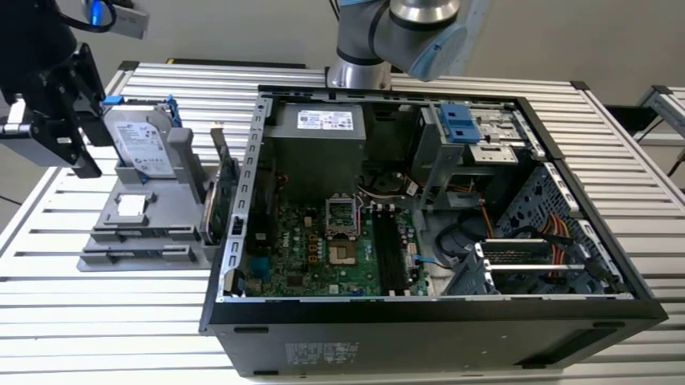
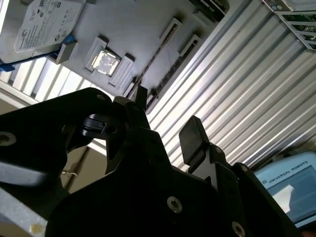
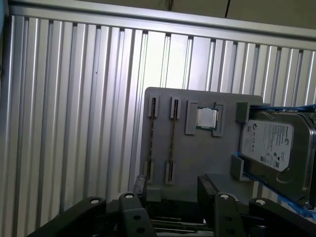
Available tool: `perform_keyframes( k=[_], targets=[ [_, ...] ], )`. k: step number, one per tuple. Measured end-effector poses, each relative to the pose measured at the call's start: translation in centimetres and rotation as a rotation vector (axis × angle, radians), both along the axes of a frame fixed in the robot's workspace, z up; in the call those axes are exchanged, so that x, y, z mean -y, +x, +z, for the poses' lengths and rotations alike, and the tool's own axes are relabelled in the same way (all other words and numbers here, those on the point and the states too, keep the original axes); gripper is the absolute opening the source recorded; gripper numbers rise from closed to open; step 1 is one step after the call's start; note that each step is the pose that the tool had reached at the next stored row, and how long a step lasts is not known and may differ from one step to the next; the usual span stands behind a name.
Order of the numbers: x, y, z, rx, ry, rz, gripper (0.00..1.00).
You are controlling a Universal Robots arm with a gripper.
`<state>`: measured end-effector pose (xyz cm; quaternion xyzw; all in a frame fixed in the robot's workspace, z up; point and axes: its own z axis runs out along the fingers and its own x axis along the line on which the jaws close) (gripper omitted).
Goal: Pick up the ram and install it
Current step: 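Pick up the ram and move it above insertion slot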
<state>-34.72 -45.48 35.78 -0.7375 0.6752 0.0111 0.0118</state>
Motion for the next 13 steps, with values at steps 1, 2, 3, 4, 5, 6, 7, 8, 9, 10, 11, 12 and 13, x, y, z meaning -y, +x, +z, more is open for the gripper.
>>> perform_keyframes(
  k=[1, 2, 3, 4, 5, 6, 7, 8, 9, 10, 11, 12, 13],
  targets=[
    [0.00, 0.00, -0.07, 0.0000, 0.0001, 0.000, 1.00],
    [0.00, 0.00, -0.13, 0.0000, 0.0000, 0.000, 1.00],
    [0.00, 0.00, -0.19, -0.0001, 0.0000, 0.000, 1.00],
    [0.00, 0.00, -0.25, 0.0000, 0.0000, 0.000, 1.00],
    [0.00, 0.00, -0.31, 0.0000, 0.0000, 0.000, 1.00],
    [0.00, 0.00, -0.37, 0.0001, 0.0001, 0.000, 1.00],
    [0.00, 0.00, -0.43, 0.0000, 0.0000, 0.000, 1.00],
    [0.00, 0.00, -0.48, 0.0000, 0.0000, 0.000, 1.00],
    [0.00, 0.00, -0.54, -0.0001, -0.0001, 0.000, 1.00],
    [0.00, 0.00, -0.60, 0.0000, 0.0000, 0.000, 1.00],
    [0.00, 0.00, -0.67, 0.0000, 0.0001, 0.000, 1.00],
    [0.00, 0.00, -0.73, 0.0000, 0.0000, 0.000, 1.00],
    [0.00, 0.00, -0.78, 0.0000, 0.0000, 0.000, 1.00]
  ],
)
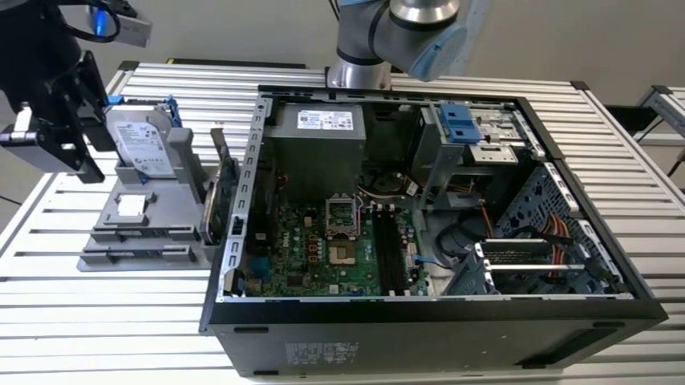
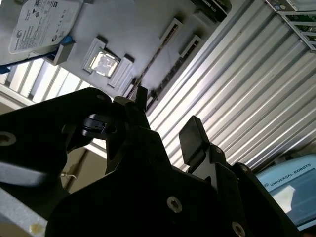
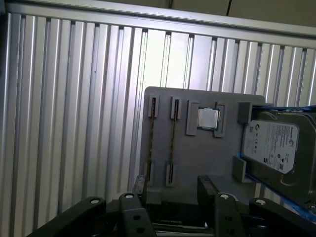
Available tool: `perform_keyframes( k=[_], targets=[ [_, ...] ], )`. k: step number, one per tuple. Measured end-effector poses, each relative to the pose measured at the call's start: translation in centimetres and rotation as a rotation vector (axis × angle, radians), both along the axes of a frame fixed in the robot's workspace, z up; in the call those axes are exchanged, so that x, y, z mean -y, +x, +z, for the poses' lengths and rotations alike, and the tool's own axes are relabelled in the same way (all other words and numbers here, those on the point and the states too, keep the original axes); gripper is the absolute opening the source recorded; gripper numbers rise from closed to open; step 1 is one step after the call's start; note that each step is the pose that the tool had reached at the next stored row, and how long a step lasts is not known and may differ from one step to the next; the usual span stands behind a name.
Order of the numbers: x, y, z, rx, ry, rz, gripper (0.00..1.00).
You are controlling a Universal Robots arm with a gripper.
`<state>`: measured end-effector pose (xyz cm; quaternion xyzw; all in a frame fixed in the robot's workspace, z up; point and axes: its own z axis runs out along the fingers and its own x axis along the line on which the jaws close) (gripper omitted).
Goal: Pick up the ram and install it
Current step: 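Pick up the ram and move it above insertion slot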
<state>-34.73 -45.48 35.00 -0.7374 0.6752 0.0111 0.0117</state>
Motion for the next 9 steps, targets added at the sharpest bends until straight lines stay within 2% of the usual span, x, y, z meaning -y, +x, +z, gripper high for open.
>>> perform_keyframes(
  k=[9],
  targets=[
    [0.00, 0.00, -0.53, -0.0001, -0.0002, 0.000, 1.00]
  ],
)
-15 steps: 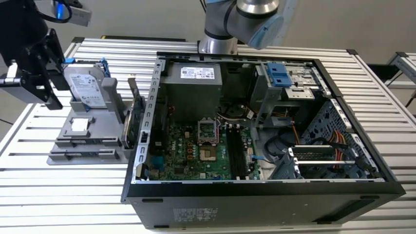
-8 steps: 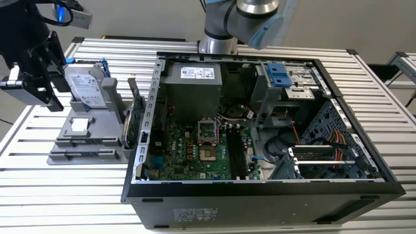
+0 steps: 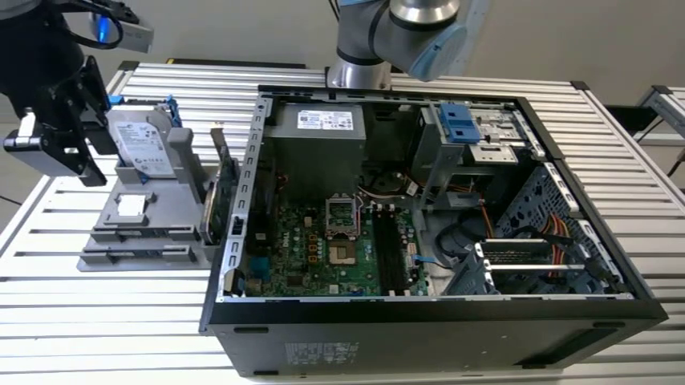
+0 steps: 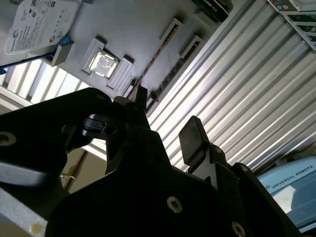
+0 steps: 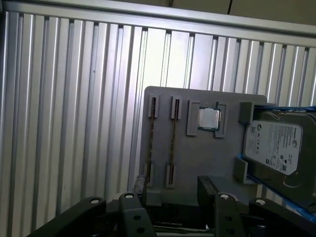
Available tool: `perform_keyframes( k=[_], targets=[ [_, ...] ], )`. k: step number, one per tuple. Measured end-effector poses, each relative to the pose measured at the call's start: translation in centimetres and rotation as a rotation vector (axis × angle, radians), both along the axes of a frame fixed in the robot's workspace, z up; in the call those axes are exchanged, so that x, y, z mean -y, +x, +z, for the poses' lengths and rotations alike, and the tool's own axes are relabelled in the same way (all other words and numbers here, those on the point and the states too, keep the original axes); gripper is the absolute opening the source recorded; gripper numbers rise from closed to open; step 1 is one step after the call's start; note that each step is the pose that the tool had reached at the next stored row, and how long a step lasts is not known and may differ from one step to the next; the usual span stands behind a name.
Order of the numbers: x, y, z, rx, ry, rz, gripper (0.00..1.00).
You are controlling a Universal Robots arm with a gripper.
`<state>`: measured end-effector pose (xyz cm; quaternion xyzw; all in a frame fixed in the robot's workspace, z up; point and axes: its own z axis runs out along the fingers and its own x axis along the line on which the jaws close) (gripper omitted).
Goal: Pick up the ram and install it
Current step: 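Pick up the ram and move it above insertion slot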
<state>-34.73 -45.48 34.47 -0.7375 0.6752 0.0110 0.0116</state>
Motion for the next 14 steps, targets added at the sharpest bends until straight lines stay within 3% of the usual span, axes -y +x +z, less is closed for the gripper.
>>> perform_keyframes(
  k=[14],
  targets=[
    [0.00, 0.00, -1.25, 0.0001, -0.0001, 0.000, 1.00]
  ],
)
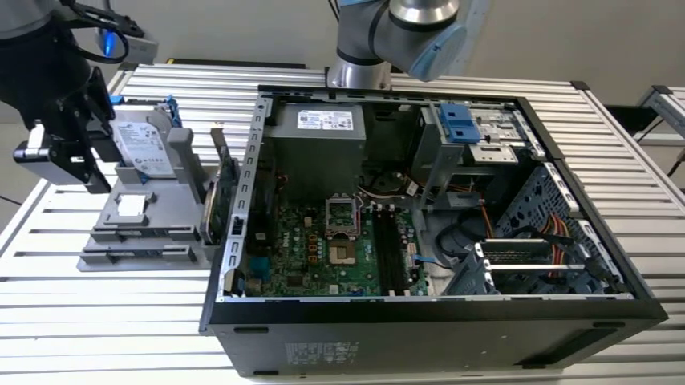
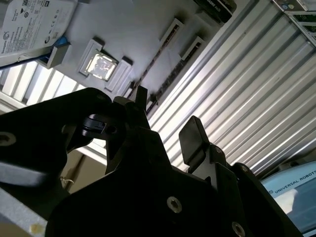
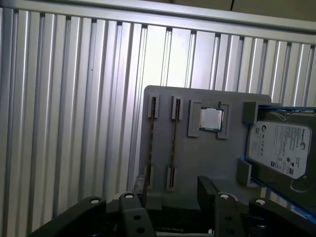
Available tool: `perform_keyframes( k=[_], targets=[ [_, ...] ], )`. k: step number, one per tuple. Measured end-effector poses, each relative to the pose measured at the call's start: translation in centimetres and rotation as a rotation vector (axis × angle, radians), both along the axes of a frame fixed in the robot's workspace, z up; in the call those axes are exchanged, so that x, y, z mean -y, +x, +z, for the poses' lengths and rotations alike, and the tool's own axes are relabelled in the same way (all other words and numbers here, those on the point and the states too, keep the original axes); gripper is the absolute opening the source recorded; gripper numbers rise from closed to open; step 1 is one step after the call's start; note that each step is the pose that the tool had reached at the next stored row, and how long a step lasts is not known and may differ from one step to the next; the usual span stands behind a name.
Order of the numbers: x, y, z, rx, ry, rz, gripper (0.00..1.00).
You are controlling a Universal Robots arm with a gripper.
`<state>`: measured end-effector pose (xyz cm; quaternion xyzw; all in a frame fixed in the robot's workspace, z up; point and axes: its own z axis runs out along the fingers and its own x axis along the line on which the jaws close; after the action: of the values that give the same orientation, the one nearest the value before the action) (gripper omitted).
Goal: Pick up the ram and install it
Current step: 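Pick up the ram and move it above insertion slot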
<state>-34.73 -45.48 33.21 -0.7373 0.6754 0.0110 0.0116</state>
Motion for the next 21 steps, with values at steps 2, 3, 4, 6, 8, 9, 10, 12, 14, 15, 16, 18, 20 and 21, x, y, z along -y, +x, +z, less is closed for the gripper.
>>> perform_keyframes(
  k=[2, 3, 4, 6, 8, 9, 10, 12, 14, 15, 16, 18, 20, 21],
  targets=[
    [0.00, 0.00, -0.19, 0.0000, -0.0001, -0.001, 1.00],
    [0.01, 0.00, -0.29, 0.0000, -0.0002, -0.003, 1.00],
    [0.00, 0.00, -0.38, 0.0000, -0.0003, -0.004, 1.00],
    [0.01, 0.00, -0.56, 0.0001, -0.0006, -0.006, 1.00],
    [0.01, 0.00, -0.73, 0.0000, -0.0007, -0.008, 1.00],
    [0.00, 0.00, -0.82, 0.0001, -0.0007, -0.009, 1.00],
    [0.01, 0.00, -0.91, 0.0000, -0.0008, -0.010, 1.00],
    [0.01, 0.00, -1.08, 0.0000, -0.0010, -0.012, 1.00],
    [0.01, 0.00, -1.25, 0.0000, -0.0012, -0.014, 1.00],
    [0.01, 0.00, -1.33, 0.0000, -0.0013, -0.015, 1.00],
    [0.01, 0.00, -1.42, 0.0000, -0.0014, -0.016, 1.00],
    [0.01, 0.00, -1.59, 0.0000, -0.0015, -0.018, 1.00],
    [0.01, 0.00, -1.77, 0.0000, -0.0016, -0.020, 1.00],
    [0.01, 0.00, -1.96, 0.0000, -0.0017, -0.022, 1.00]
  ],
)
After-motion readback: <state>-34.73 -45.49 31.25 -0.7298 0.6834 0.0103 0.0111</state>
